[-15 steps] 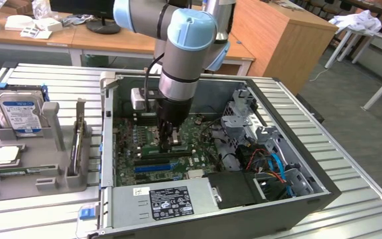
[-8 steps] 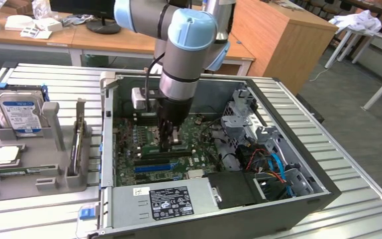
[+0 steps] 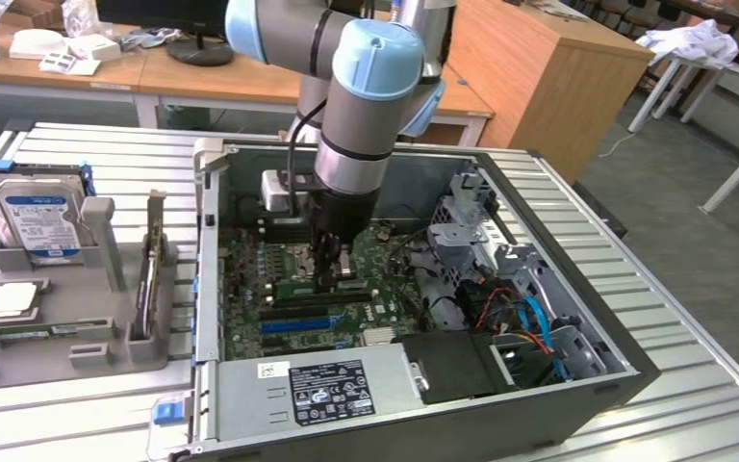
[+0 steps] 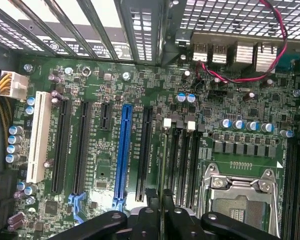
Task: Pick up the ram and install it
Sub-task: 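Insert the ram into the slot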
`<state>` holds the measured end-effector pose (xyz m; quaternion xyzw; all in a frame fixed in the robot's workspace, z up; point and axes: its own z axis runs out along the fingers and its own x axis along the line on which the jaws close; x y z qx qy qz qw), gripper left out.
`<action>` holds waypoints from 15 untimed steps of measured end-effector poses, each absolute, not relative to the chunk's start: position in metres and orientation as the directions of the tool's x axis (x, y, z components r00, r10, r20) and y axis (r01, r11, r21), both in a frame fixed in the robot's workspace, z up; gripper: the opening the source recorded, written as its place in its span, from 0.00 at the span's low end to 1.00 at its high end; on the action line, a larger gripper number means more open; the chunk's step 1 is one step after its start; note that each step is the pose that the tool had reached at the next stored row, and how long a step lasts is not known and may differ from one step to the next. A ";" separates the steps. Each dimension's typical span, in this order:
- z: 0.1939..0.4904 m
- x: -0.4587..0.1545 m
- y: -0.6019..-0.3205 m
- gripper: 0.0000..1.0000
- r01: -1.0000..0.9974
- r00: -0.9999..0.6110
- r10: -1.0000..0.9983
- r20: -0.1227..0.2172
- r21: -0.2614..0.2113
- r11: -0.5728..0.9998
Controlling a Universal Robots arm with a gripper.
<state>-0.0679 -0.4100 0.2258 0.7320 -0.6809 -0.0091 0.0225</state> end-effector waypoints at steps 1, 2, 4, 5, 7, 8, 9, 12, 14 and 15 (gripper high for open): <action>0.226 -0.068 -0.410 0.13 -0.996 0.073 -0.997 0.017 0.045 -0.072; 0.226 -0.068 -0.410 0.13 -0.996 0.073 -0.997 0.017 0.045 -0.072; 0.226 -0.068 -0.410 0.13 -0.996 0.073 -0.997 0.017 0.045 -0.072; 0.226 -0.068 -0.410 0.13 -0.996 0.073 -0.997 0.017 0.045 -0.072; 0.226 -0.068 -0.410 0.13 -0.996 0.073 -0.997 0.017 0.045 -0.072; 0.226 -0.068 -0.410 0.13 -0.996 0.073 -0.997 0.017 0.045 -0.072; 0.226 -0.068 -0.410 0.13 -0.996 0.072 -0.997 0.017 0.045 -0.072; 0.226 -0.070 -0.409 0.13 -0.996 0.073 -0.997 0.017 0.045 -0.072; 0.225 -0.071 -0.409 0.13 -0.996 0.072 -0.997 0.017 0.044 -0.072; 0.225 -0.071 -0.408 0.13 -0.996 0.073 -0.997 0.017 0.044 -0.072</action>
